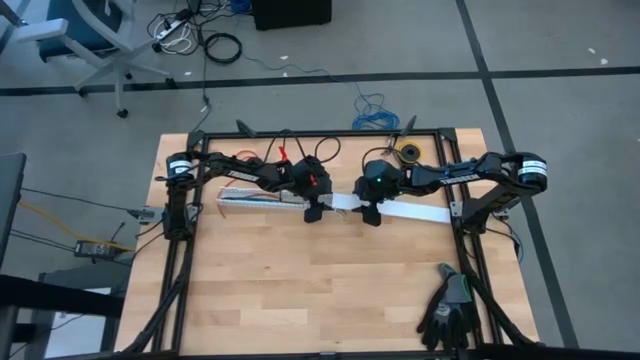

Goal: Ziptie cables
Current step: Close the white cable duct

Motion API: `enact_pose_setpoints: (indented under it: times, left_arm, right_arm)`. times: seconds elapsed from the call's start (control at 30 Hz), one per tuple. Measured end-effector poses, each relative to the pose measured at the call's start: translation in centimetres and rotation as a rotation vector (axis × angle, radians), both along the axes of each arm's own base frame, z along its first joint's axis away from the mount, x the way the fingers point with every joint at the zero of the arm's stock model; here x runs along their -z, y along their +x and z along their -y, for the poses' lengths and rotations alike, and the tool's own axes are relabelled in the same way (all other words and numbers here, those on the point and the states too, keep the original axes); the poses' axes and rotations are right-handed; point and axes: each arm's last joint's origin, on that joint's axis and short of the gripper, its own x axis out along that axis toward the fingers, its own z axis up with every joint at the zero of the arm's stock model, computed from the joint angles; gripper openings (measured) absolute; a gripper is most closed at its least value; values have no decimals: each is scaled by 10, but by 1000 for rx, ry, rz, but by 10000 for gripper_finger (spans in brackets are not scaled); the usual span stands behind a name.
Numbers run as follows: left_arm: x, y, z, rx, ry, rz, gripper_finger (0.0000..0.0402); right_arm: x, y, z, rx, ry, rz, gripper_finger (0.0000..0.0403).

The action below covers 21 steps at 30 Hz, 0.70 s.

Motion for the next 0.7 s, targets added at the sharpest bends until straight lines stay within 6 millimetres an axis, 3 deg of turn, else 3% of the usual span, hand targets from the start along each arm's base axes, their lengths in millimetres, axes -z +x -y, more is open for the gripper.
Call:
enact_pose_setpoints:
  times: [0.27, 0.7]
  left_arm:
    - [3, -2, 0, -9, 6, -28, 294]
    - [-9, -7, 1, 3, 27, -39, 295]
  right_arm:
    - [-12, -3, -1, 3, -15, 45, 287]
    - [-21, -6, -1, 19, -38, 74, 281]
